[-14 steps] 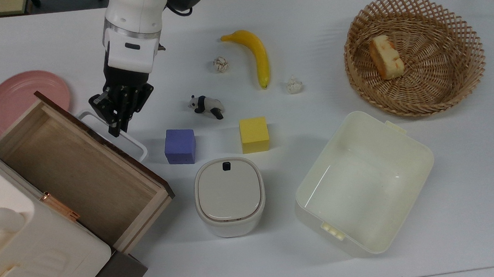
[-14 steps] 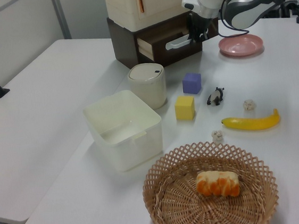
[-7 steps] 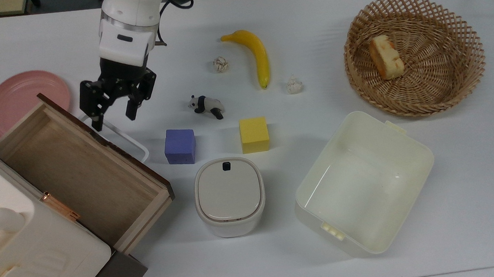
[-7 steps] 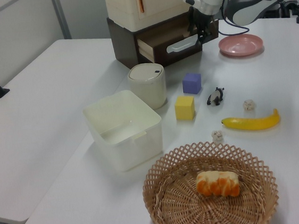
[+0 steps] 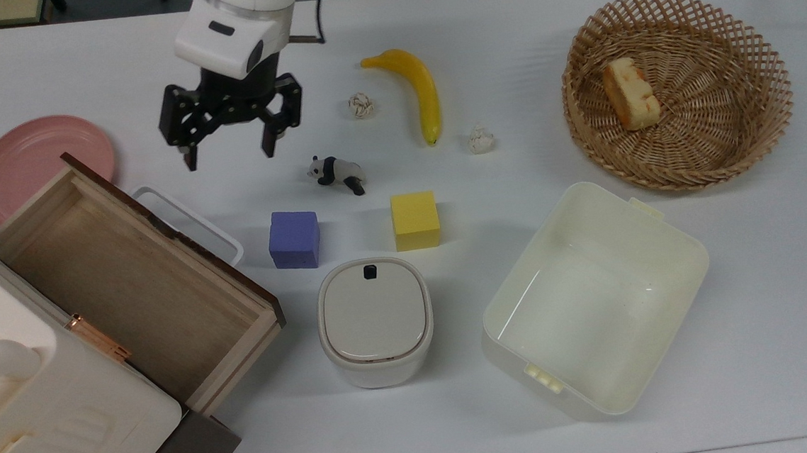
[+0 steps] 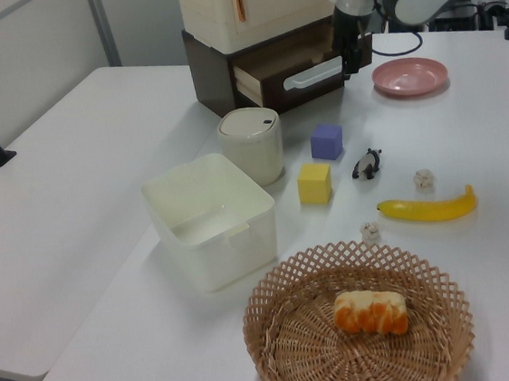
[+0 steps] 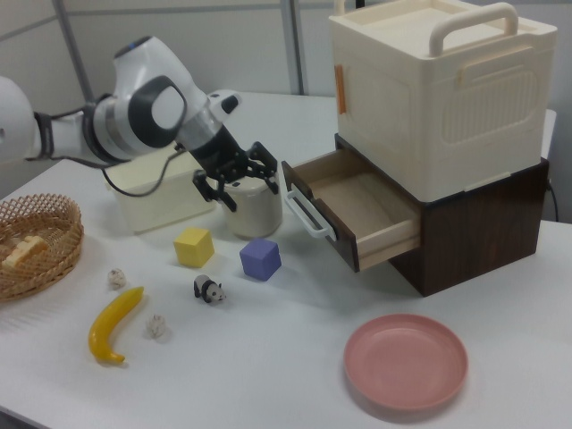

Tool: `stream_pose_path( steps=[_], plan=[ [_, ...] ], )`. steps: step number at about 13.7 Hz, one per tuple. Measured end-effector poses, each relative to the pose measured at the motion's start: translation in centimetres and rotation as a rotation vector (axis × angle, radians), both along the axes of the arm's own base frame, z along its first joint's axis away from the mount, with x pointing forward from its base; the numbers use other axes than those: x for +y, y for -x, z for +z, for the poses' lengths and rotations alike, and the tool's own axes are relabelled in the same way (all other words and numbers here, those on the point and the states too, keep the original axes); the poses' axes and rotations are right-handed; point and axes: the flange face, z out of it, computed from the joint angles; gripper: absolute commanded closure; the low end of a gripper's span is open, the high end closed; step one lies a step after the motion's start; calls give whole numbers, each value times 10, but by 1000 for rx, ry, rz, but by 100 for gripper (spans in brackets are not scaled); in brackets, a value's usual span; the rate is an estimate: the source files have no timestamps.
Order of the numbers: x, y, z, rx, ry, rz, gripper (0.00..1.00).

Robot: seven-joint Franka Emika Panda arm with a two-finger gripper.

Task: Open the drawer
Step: 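Open the gripper, release the handle and lift away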

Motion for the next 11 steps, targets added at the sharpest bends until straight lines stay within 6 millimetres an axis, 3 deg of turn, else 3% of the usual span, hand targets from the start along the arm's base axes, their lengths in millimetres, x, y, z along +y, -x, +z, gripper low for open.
stream_pose_path(
  steps=[5, 11],
  plan=[
    [27, 10, 33, 61, -115, -168, 0],
    [48, 23, 48, 156, -192, -285, 0]
  ],
)
